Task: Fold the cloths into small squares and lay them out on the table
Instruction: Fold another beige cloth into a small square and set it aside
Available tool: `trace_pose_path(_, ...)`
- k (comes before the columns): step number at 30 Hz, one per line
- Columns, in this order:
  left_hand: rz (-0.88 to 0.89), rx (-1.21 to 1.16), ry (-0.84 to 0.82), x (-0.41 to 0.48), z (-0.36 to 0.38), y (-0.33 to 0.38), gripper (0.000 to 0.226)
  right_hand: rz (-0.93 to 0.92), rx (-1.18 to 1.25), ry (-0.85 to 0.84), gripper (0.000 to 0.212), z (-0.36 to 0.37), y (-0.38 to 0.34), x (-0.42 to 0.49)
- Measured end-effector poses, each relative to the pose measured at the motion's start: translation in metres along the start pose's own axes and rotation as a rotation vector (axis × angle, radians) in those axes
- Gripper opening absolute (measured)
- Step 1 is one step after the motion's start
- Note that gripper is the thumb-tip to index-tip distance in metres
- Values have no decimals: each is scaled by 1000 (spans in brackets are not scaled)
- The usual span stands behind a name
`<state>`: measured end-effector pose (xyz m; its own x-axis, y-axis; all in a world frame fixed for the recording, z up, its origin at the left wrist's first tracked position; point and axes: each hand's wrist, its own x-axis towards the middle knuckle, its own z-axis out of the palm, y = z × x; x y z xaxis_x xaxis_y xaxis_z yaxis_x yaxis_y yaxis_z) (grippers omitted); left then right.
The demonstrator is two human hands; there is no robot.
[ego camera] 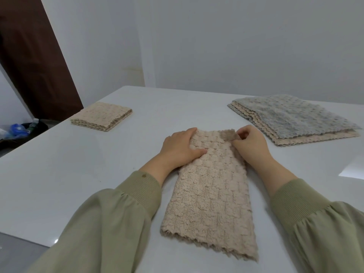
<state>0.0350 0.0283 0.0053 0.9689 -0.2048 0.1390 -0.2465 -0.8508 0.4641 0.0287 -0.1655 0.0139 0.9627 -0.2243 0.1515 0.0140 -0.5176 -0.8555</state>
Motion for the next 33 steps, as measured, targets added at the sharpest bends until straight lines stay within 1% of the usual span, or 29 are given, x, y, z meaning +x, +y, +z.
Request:
trace_pose_path(3,-37,-111,-2,-3,-2,2,88,49,440,-92,40,-4,-1,-1)
trace_pose_path(4,-56,-179,-3,-4,-3,1,90,60,559,-133,46,-5,-2,-2)
trace_pose_path(6,-88,-376,7,-5,-6,2,88,70,728,-196,50,-7,-5,-2)
trace_pose_path(8,-132,-659,49,-6,-11,6,78,73,827,-253,49,-10,-9,-2)
trace_pose_path(10,-234,-1032,88,-4,-16,10,72,79,885,-293,49,-13,-13,-4)
trace_pose_path(11,-286,-1213,83,-4,-18,11,72,80,910,-310,50,-15,-13,-4)
trace_pose_path(12,-321,-1334,72,-2,-19,10,73,81,931,-324,50,-15,-12,-3)
trace_pose_path(13,-338,-1383,57,-2,-19,8,74,83,947,-336,49,-16,-12,-2)
trace_pose_path(15,-324,-1381,7,-1,-20,6,69,93,962,-346,46,-18,-12,-2)
trace_pose_path(17,-284,-1321,-55,-3,-19,8,64,65,936,-364,41,-19,-13,-3)
trace_pose_path(19,-270,-1253,-83,-5,-20,10,50,37,903,-382,36,-18,-15,-4)
trace_pose_path(21,-256,-1210,-90,-6,-19,11,30,27,883,-392,32,-18,-15,-5)
trace_pose_path(23,-248,-1224,-50,-7,-21,11,10,37,864,-402,25,-19,-15,-3)
trace_pose_path(24,-244,-1240,-4,-7,-24,11,7,63,856,-403,21,-20,-15,-1)
trace_pose_path(25,-235,-1245,50,-6,-27,10,13,88,843,-400,18,-20,-14,-1)
trace_pose_path(26,-218,-1226,99,-6,-30,8,17,100,804,-375,15,-19,-12,0)
trace_pose_path(27,-196,-1154,146,-6,-33,7,17,89,716,-333,13,-18,-12,0)
trace_pose_path(29,-173,-879,243,-5,-38,3,15,13,468,-209,12,-16,-12,-2)
trace_pose_path(31,-188,-629,338,-5,-41,2,15,-51,314,-54,9,-16,-16,-4)
trace_pose_path(32,-199,-584,369,-5,-42,3,13,-80,276,17,8,-15,-18,-4)
trace_pose_path(33,-207,-588,383,-5,-43,5,12,-102,249,66,7,-15,-20,-4)
